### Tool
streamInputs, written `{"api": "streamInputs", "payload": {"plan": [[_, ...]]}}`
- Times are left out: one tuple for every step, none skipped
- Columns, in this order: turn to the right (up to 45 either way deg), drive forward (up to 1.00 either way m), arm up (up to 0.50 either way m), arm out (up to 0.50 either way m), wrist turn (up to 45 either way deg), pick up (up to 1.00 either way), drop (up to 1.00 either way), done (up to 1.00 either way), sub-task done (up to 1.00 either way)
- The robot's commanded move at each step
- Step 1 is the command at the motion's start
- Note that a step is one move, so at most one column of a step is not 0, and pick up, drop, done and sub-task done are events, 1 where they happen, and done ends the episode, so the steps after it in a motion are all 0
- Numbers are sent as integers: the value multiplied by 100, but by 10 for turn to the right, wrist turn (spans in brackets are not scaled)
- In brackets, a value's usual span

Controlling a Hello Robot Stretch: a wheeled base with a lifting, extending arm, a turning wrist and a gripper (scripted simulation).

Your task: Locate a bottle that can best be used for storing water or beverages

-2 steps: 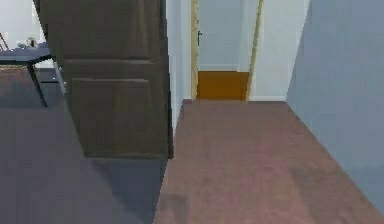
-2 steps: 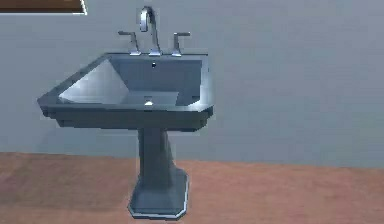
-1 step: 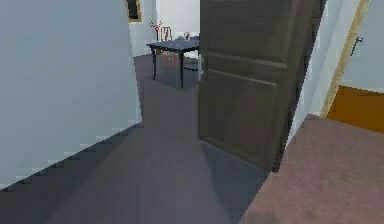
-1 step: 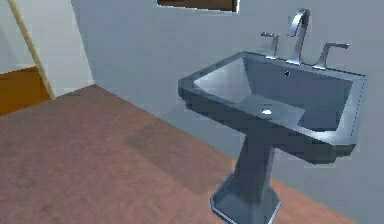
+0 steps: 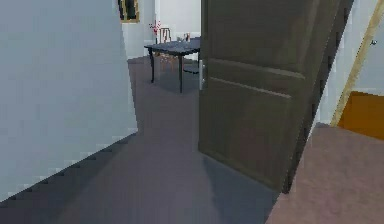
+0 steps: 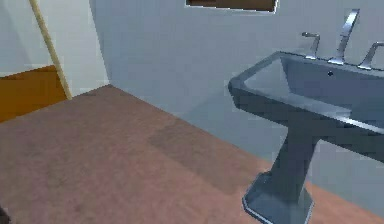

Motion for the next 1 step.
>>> {"api": "streamInputs", "payload": {"plan": [[-150, 0, 0, 0, 0, 0, 0, 0, 0]]}}
